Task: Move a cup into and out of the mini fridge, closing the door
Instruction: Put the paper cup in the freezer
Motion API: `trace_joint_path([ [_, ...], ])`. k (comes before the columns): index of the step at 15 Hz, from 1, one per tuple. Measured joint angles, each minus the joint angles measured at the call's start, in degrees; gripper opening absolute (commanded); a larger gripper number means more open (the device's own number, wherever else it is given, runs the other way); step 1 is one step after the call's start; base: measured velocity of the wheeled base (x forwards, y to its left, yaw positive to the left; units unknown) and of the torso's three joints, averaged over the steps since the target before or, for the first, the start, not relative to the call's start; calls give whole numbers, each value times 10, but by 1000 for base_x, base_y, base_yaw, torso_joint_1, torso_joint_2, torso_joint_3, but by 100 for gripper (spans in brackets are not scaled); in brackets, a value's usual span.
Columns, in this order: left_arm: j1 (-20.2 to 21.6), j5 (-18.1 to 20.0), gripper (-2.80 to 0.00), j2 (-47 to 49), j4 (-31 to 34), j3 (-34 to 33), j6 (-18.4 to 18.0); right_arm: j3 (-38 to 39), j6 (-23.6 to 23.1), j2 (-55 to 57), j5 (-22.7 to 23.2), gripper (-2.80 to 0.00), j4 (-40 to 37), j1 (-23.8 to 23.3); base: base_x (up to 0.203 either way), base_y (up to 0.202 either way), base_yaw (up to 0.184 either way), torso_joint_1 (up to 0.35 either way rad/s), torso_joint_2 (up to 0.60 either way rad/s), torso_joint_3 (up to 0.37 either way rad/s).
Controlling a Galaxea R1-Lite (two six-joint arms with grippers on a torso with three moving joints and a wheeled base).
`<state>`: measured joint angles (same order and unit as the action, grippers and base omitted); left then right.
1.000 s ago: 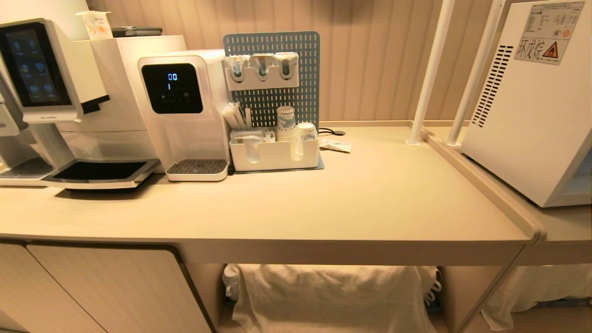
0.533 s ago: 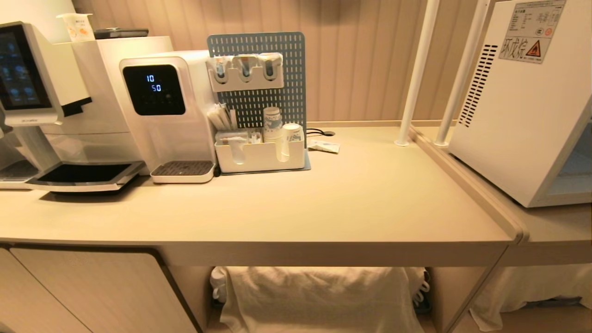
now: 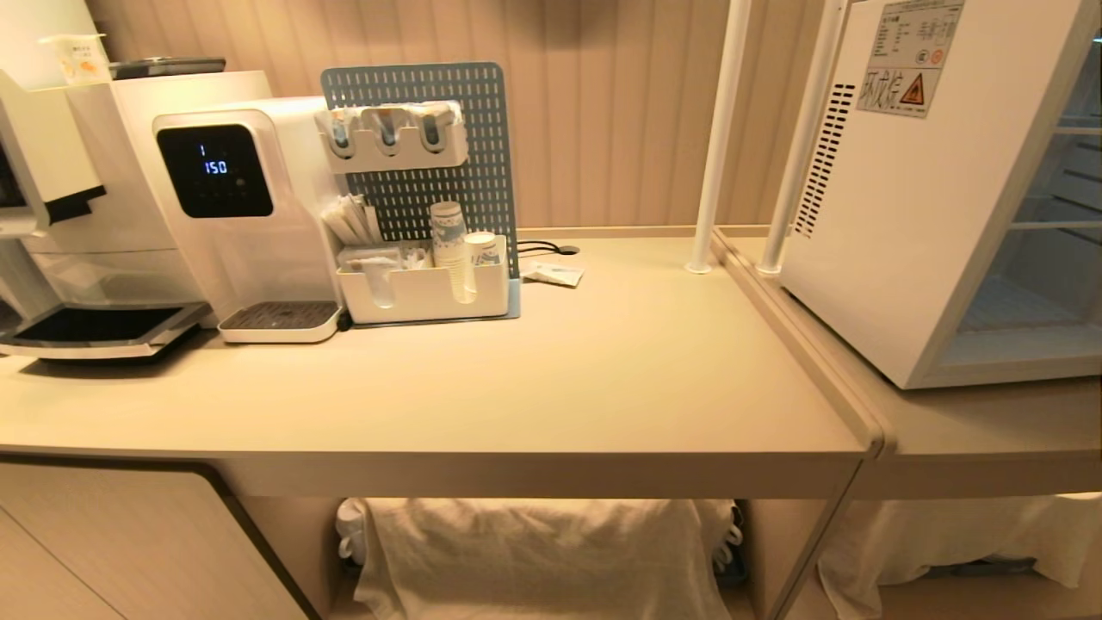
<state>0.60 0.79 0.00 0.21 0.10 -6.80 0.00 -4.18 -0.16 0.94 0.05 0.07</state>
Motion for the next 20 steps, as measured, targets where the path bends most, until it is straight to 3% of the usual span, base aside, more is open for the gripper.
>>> trace_joint_path([
  [20, 0, 1, -280, 0, 1, 0, 2, 0, 1, 1, 0, -280, 0, 0, 0, -195, 0, 0, 2, 2],
])
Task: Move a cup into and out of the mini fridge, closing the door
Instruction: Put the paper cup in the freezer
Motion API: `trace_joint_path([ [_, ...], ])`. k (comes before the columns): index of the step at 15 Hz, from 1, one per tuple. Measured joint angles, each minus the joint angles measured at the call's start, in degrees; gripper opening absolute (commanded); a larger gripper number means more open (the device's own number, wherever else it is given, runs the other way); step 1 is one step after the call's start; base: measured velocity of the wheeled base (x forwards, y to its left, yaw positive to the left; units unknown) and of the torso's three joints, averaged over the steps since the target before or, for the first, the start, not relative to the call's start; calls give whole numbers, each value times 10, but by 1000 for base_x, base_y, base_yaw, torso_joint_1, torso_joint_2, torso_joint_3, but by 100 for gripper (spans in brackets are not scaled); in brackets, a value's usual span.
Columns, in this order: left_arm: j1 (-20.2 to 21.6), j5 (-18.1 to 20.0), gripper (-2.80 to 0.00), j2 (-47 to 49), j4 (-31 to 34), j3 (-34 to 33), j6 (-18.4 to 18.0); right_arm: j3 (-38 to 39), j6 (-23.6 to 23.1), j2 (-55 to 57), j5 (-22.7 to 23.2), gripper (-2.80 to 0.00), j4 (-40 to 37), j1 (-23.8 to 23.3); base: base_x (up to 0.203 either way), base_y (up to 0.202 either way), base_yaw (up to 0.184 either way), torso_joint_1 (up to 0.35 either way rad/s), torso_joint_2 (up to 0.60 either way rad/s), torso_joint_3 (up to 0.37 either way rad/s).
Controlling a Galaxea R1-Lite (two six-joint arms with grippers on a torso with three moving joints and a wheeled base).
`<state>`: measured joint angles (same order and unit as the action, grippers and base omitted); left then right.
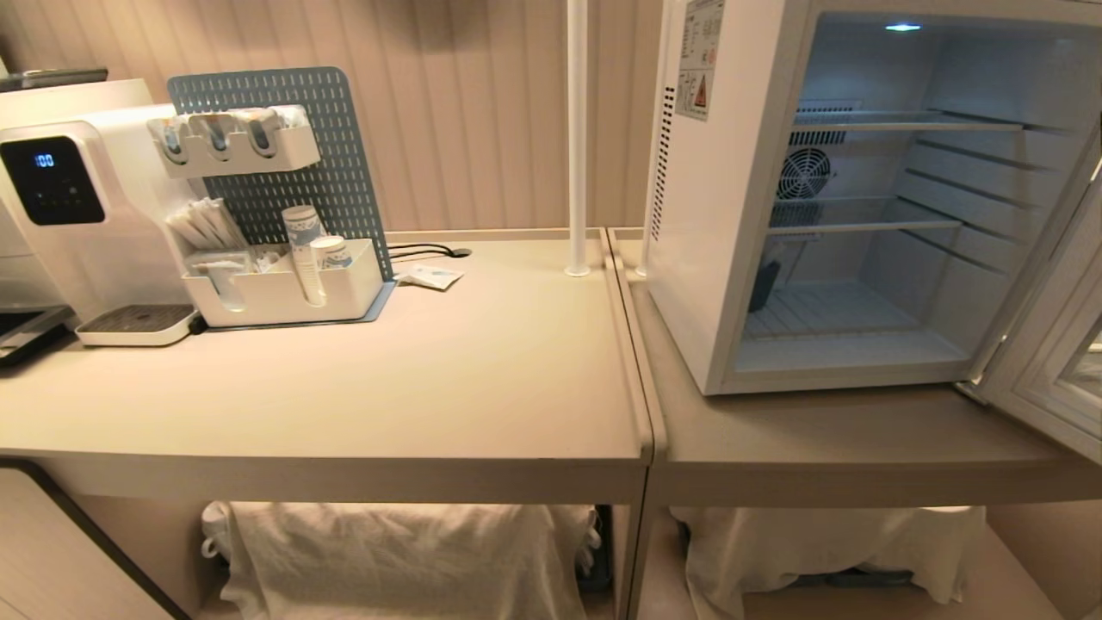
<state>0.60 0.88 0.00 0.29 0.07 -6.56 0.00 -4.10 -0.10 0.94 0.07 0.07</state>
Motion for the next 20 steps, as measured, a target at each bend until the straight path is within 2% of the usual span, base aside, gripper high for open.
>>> trace_joint_path([
  [6, 0, 1, -280, 0, 1, -1, 0, 0, -1, 0, 0, -280, 1, 0, 0, -179, 0, 4, 3, 4],
  [12, 0, -8, -280, 0, -1, -1, 49, -2, 5, 0, -1, -280, -4, 0, 0, -9, 0, 0, 1, 0],
  [14, 0, -8, -280, 0, -1, -1, 52, -25, 15, 3, 8, -280, -12, 0, 0, 0, 0, 0, 0, 0],
  [16, 0, -8, -280, 0, -1, -1, 53, -104, 44, 31, 30, -280, -57, 0, 0, 0, 0, 0, 0, 0],
  [20, 0, -8, -280, 0, -2, -1, 52, -356, 134, 209, 111, -280, -200, 1, 0, 0, 0, 0, 0, 0],
])
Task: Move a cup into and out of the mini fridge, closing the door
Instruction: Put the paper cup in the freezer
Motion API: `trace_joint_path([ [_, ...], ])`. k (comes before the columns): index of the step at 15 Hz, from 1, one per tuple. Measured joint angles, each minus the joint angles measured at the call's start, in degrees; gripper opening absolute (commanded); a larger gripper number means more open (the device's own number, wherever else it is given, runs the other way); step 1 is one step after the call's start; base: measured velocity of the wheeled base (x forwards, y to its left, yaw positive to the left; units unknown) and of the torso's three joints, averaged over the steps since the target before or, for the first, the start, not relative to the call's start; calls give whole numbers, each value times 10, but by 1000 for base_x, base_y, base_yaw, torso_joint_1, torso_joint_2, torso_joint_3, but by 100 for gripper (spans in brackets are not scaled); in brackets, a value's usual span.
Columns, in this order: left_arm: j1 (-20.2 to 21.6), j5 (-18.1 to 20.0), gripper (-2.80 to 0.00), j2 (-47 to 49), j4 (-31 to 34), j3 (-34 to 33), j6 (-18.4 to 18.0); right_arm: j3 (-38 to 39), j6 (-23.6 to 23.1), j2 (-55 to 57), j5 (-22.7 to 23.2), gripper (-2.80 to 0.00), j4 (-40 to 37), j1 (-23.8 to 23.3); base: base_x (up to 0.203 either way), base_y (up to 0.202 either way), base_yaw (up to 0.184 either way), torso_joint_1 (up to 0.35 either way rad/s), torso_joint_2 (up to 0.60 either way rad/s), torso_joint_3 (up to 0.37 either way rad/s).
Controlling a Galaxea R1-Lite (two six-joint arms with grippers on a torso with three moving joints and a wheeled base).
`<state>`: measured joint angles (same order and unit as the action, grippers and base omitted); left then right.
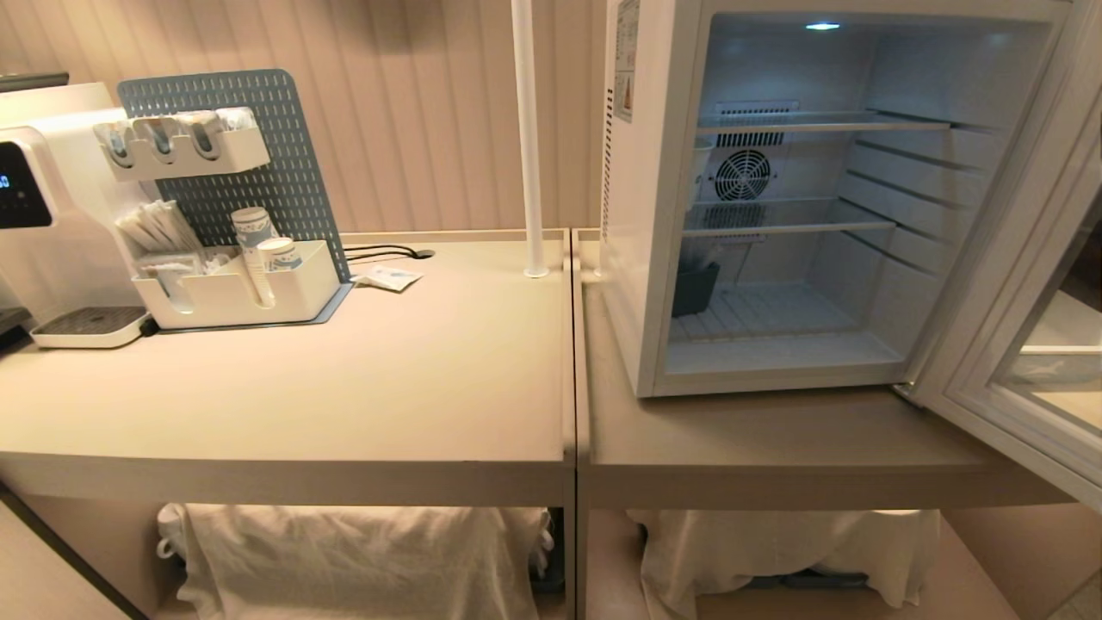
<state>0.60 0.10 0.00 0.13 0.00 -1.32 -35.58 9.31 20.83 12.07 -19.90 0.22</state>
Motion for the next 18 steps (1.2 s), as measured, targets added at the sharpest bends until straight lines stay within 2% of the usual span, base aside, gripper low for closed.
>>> trace_joint_path([
  [3, 0, 0, -280, 0, 0, 0, 0, -167, 69, 196, 94, -280, -109, 12, 0, 0, 0, 0, 0, 0],
  [5, 0, 0, -280, 0, 0, 0, 0, -215, 87, 314, 141, -280, -118, 20, 0, 0, 0, 0, 0, 0],
  [7, 0, 0, -280, 0, 0, 0, 0, -226, 84, 428, 175, -280, -66, 26, 0, 0, 0, 0, 0, 0],
  [9, 0, 0, -280, 0, 0, 0, 0, -217, 54, 523, 187, -280, -1, 28, 0, 0, 0, 0, 0, 0],
  [12, 0, 0, -280, 0, 0, 0, 0, -225, -8, 646, 192, -280, 57, 28, 0, 0, 0, 0, 0, 0],
  [14, 0, 0, -280, 0, 0, 0, 0, -257, -21, 713, 194, -280, 94, 21, 0, 0, 0, 0, 0, 0],
  [18, 0, 0, -280, 0, 0, 0, 0, -310, -28, 804, 181, -280, 240, -5, 0, 0, 0, 0, 0, 0],
])
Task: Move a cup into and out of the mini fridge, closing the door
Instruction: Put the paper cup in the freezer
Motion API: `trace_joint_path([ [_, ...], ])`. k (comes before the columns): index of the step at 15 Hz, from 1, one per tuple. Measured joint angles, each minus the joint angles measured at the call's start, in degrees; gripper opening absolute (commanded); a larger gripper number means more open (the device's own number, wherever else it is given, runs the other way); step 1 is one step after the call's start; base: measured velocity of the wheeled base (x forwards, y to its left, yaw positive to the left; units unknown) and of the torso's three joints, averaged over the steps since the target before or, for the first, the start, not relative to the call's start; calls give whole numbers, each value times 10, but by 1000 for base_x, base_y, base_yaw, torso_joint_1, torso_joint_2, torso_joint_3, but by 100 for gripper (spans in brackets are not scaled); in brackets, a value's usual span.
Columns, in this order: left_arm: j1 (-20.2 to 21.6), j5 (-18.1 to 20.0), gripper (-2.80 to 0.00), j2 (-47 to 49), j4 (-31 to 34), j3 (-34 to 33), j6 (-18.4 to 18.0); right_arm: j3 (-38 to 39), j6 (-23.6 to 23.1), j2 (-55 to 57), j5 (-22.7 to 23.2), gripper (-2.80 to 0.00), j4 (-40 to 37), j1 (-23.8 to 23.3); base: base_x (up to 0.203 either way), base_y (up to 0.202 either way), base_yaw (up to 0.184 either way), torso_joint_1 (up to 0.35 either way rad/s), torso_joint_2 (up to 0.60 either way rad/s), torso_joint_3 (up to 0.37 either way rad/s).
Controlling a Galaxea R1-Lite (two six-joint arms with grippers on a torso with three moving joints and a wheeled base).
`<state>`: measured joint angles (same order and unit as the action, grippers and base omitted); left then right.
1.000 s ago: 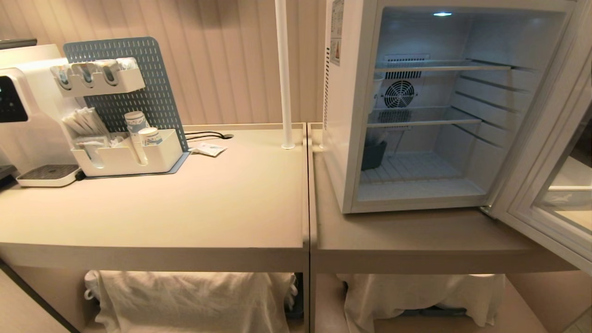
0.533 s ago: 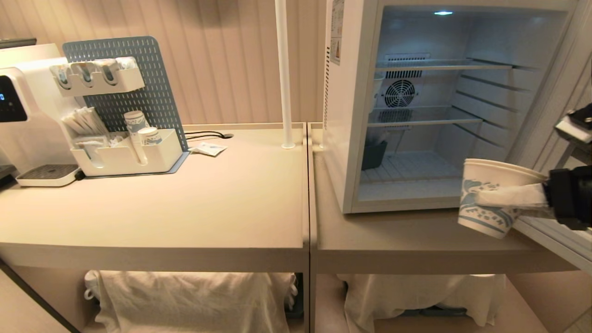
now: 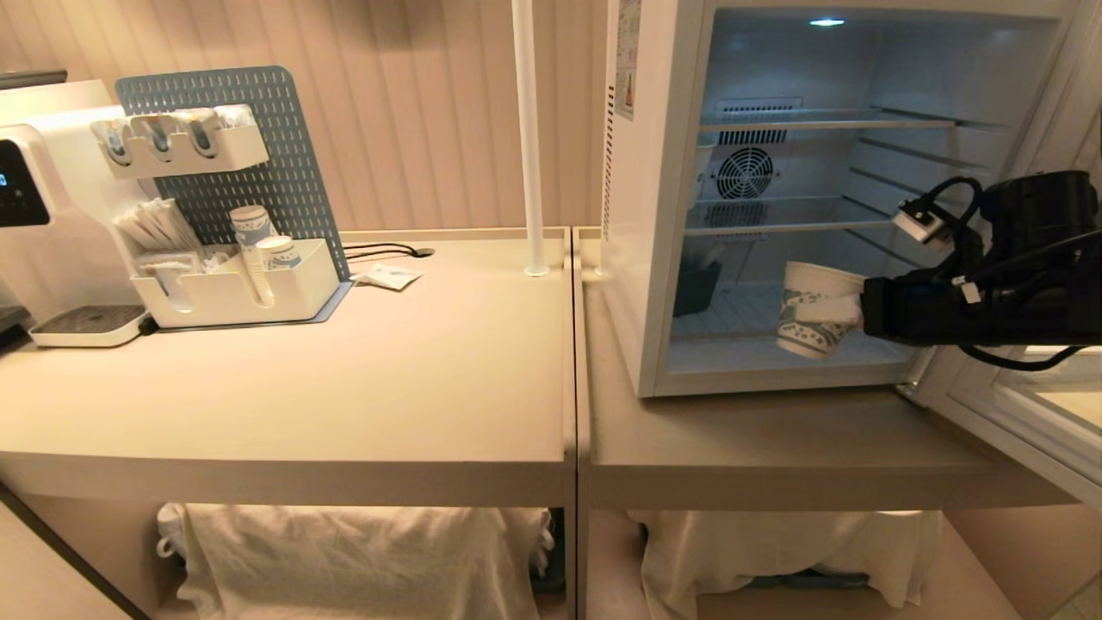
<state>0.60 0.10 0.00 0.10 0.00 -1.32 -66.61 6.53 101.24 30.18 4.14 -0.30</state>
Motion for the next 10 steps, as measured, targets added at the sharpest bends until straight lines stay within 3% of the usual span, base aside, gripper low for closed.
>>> trace_joint_path([
  [3, 0, 0, -280, 0, 0, 0, 0, -2, -8, 33, -24, -280, 92, -6, 0, 0, 0, 0, 0, 0],
  [10, 0, 0, -280, 0, 0, 0, 0, 5, -88, 65, -28, -280, 133, -4, 0, 0, 0, 0, 0, 0],
])
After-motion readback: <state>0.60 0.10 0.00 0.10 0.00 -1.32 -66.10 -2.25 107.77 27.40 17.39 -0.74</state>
